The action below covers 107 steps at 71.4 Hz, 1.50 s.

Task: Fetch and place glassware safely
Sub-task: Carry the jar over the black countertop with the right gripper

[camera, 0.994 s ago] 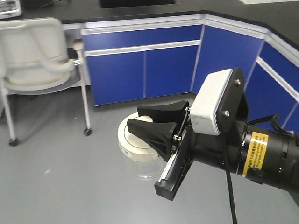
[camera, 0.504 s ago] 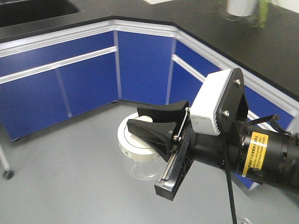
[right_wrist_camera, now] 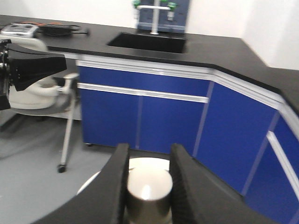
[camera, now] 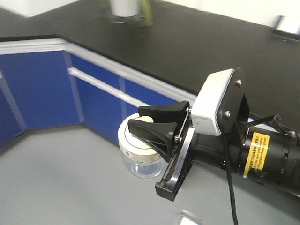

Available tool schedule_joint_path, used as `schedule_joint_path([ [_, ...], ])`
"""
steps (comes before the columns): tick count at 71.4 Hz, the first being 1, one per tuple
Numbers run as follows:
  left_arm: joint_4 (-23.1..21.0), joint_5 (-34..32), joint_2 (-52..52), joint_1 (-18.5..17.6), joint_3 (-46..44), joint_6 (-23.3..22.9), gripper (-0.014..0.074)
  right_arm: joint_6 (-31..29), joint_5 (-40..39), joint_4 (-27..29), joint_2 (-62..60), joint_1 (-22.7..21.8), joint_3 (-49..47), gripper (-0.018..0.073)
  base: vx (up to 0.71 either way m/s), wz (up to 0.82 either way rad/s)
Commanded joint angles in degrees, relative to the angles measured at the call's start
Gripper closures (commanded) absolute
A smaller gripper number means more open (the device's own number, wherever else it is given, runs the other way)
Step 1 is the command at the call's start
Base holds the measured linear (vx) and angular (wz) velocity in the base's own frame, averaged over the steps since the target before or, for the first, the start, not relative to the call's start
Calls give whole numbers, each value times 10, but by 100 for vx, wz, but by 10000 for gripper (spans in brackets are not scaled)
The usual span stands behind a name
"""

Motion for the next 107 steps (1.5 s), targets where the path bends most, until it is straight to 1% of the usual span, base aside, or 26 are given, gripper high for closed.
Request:
schedule_joint_path([
  [1, -2, -41, 2, -1, -17, -5, 603, -4, -29, 20, -15, 0, -19, 559, 19, -71],
  [65, -2, -41, 2, -1, -17, -5, 603, -4, -33, 20, -15, 0, -19, 559, 19, -63],
  [83, -2, -41, 2, -1, -17, -5, 603, -4, -33, 20, -15, 0, -19, 559, 16, -28],
  [107, -2, -41, 2, -1, -17, -5, 603, -4, -33, 20, -15, 0, -19, 559, 13, -3],
])
